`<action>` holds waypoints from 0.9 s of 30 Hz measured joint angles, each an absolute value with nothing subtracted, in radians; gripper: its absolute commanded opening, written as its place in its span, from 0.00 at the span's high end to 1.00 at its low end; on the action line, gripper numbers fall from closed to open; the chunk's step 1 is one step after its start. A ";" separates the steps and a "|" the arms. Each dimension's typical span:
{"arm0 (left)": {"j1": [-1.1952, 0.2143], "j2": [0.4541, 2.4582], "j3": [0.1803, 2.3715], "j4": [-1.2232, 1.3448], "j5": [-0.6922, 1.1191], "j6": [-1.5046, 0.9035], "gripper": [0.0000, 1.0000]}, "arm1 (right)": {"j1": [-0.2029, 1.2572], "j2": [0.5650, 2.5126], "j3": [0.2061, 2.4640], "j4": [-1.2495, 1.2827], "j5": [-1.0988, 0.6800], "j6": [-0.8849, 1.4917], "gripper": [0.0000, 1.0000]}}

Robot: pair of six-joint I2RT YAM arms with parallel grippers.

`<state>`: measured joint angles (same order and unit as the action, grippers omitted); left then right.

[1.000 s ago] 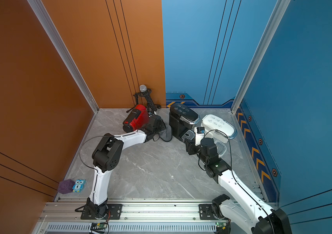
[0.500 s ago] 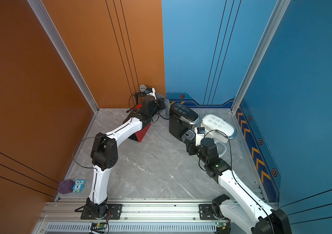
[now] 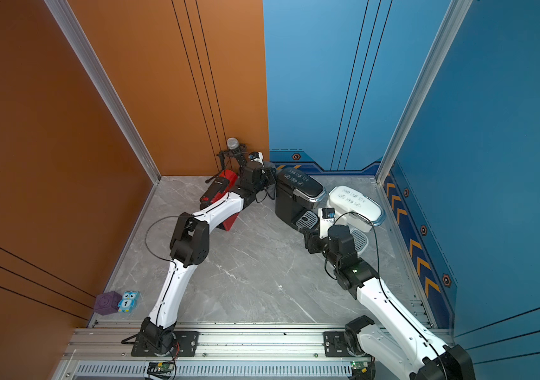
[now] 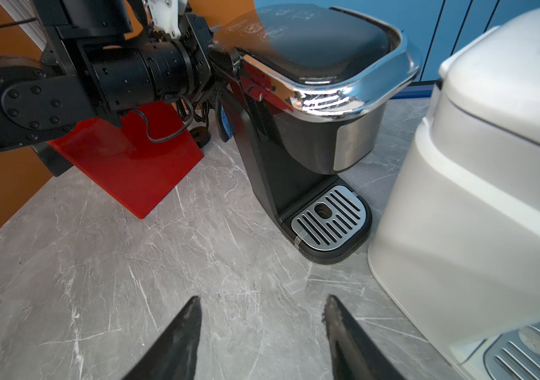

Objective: Wipe the surface of a coffee machine
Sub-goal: Wipe the dirt from the surface of the coffee machine.

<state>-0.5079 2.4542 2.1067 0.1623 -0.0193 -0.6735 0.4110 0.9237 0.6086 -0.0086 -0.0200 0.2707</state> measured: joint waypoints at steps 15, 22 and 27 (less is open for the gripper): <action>-0.529 2.413 1.923 0.231 -0.012 -0.716 1.00 | 0.405 0.886 0.608 -0.010 -0.020 0.271 0.40; -0.529 2.416 1.866 0.183 -0.017 -0.735 1.00 | 0.405 0.865 0.606 -0.019 -0.017 0.271 0.39; -0.529 2.403 1.829 0.184 -0.009 -0.746 1.00 | 0.405 0.857 0.606 -0.020 -0.013 0.271 0.39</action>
<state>-0.5293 2.4031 1.8286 0.1841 -0.0090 -0.7464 0.4053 0.8570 0.6060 -0.0200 -0.0128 0.2707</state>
